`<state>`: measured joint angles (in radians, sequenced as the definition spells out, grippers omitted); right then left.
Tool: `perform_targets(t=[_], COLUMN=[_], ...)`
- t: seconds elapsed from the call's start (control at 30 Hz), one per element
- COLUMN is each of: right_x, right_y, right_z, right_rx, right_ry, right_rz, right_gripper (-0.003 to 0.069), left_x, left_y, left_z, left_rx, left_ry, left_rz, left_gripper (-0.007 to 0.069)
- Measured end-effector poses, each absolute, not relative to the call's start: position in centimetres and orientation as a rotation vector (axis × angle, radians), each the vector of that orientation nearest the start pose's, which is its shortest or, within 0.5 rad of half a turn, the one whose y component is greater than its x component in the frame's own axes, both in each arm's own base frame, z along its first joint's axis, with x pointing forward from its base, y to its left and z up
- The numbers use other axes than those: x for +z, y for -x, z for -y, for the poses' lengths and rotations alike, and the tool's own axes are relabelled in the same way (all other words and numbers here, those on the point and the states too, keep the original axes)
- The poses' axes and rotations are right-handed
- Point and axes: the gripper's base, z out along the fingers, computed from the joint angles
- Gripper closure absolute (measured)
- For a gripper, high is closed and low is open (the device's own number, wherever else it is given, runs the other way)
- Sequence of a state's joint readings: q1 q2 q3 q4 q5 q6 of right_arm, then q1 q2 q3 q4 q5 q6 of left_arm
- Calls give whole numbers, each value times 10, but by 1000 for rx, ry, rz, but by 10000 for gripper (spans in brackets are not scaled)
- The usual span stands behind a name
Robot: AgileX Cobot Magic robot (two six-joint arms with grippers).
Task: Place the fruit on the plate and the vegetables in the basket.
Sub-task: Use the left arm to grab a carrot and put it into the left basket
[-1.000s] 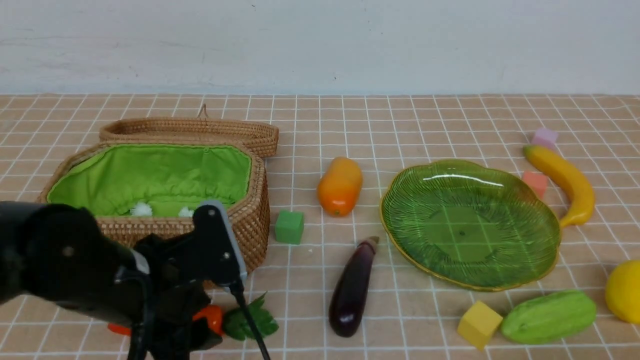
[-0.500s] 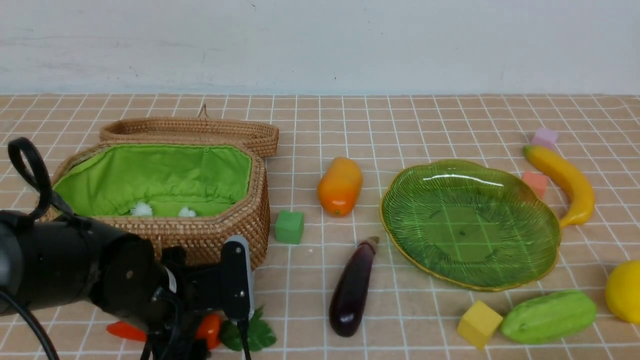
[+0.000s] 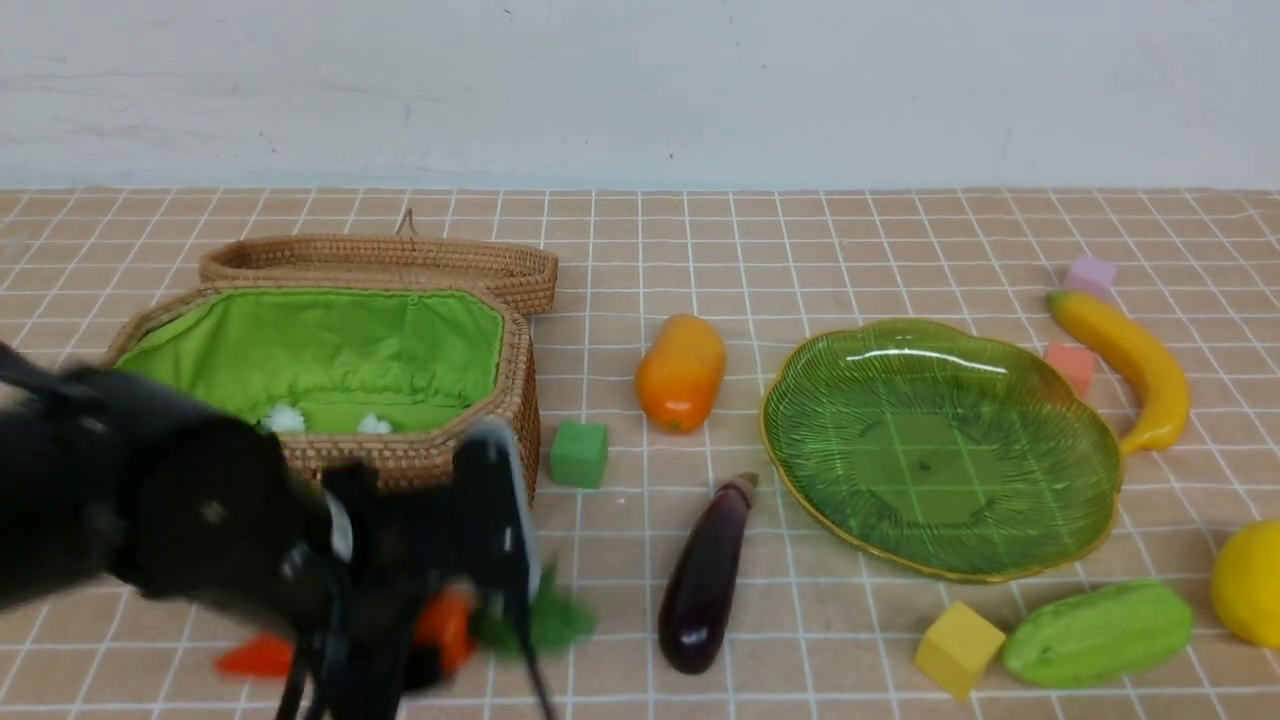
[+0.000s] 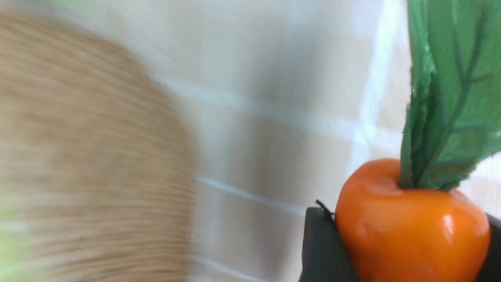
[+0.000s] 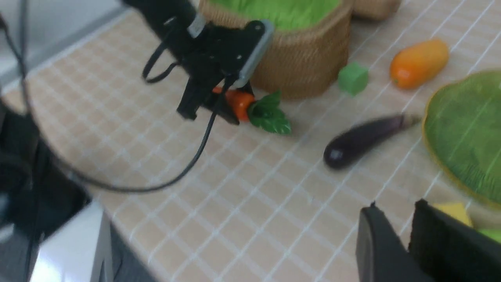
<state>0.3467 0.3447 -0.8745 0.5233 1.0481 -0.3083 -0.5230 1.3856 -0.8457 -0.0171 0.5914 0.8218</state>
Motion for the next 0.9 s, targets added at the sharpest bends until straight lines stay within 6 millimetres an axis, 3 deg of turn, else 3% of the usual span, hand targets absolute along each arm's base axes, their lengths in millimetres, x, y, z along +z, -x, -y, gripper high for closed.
perform_targets(t=[0.03,0.07,0.23,0.33,0.4,0.5,0.6,0.8,0.9], right_x=[394,398,410,411,411,409,407,406,406], right_y=[-5,-8,-14,-15,-14,-14,-13,-13,-13], right_z=[-41,-41,-38,-38,-38,-39,-39,-39,-39], right_rx=[637,631,615,614,618,628,631,636,658], right_ry=[603,572,485,478,476,482,491,497,472], right_rz=[-1780,-1742,-1625,-1615,-1619,-1643,-1659,-1673,-1683], right_gripper=[500,500,496,496,496,496,496,496,496], left_x=[272,290,337,337,324,306,300,307,313], left_y=[-234,-237,-269,-297,-323,-340,-343,-340,-330], left_z=[135,134,120,109,101,95,93,91,91], left_rx=[121,161,344,422,485,561,599,594,470], left_ry=[-1517,-1467,-1352,-1324,-1339,-1399,-1436,-1376,-1207], left_rz=[-1979,-1931,-1856,-1903,-1956,-1984,-1991,-2020,-2136], left_gripper=[235,235,235,235,235,235,233,18,-36])
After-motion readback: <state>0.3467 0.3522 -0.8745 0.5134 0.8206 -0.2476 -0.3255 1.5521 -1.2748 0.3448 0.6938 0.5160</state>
